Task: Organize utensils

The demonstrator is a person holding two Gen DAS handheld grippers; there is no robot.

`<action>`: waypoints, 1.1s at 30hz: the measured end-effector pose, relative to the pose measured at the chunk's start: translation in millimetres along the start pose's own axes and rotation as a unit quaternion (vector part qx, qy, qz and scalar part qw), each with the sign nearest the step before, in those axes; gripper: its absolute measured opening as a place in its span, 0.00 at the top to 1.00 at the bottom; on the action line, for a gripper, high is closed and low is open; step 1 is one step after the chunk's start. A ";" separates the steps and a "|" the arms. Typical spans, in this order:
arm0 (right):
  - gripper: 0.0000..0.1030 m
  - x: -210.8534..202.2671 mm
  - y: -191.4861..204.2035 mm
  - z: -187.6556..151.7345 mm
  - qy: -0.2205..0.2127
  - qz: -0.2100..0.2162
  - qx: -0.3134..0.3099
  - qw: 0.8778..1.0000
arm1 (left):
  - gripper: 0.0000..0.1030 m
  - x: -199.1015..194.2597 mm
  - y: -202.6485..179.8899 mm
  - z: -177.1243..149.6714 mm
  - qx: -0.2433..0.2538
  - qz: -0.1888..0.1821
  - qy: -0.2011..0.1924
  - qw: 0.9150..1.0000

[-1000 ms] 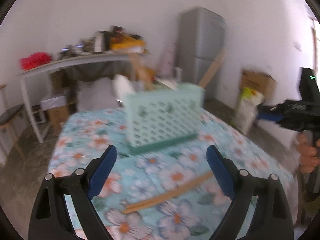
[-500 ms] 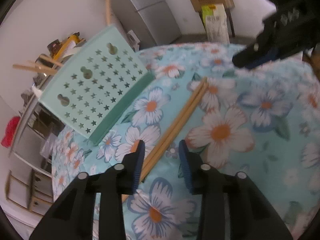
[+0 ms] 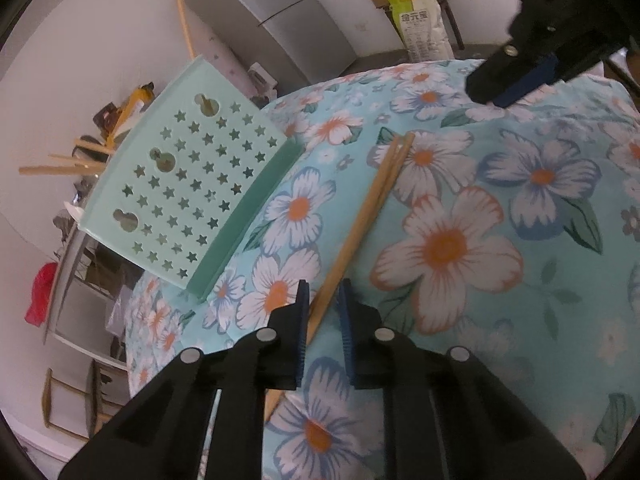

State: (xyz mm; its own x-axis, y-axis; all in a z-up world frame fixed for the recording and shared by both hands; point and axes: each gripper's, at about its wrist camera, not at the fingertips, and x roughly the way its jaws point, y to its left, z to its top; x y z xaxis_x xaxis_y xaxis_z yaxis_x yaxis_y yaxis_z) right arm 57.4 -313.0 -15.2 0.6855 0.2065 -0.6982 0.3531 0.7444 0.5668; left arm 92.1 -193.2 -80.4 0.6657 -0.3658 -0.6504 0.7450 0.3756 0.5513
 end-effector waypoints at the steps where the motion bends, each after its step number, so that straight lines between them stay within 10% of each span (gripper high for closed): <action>1: 0.64 -0.7 -0.4 0.0 -0.001 0.000 0.000 1.000 | 0.86 -3.2 -1.6 -0.6 0.005 -0.001 0.000 1.000; 14: 0.64 -3.5 0.5 1.5 -0.002 0.006 -0.001 1.000 | 0.84 -47.1 -11.0 -13.7 -0.020 -0.078 0.024 0.996; 19: 0.64 -3.0 1.7 0.0 0.000 0.005 -0.001 1.000 | 0.61 -54.1 -14.6 -12.4 -0.022 -0.083 0.005 0.996; 33: 0.64 -2.6 -4.0 -1.1 0.003 0.010 0.013 1.000 | 0.69 -31.3 -33.1 21.8 -0.016 -0.151 -0.014 0.988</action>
State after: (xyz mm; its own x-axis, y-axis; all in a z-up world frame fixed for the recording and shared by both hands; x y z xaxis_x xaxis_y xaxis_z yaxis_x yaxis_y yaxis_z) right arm 53.5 -315.8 -16.2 0.6885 0.2256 -0.6893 0.3560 0.7229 0.5922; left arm 47.5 -212.7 -66.9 0.4149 -0.4879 -0.7680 0.9082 0.2732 0.3171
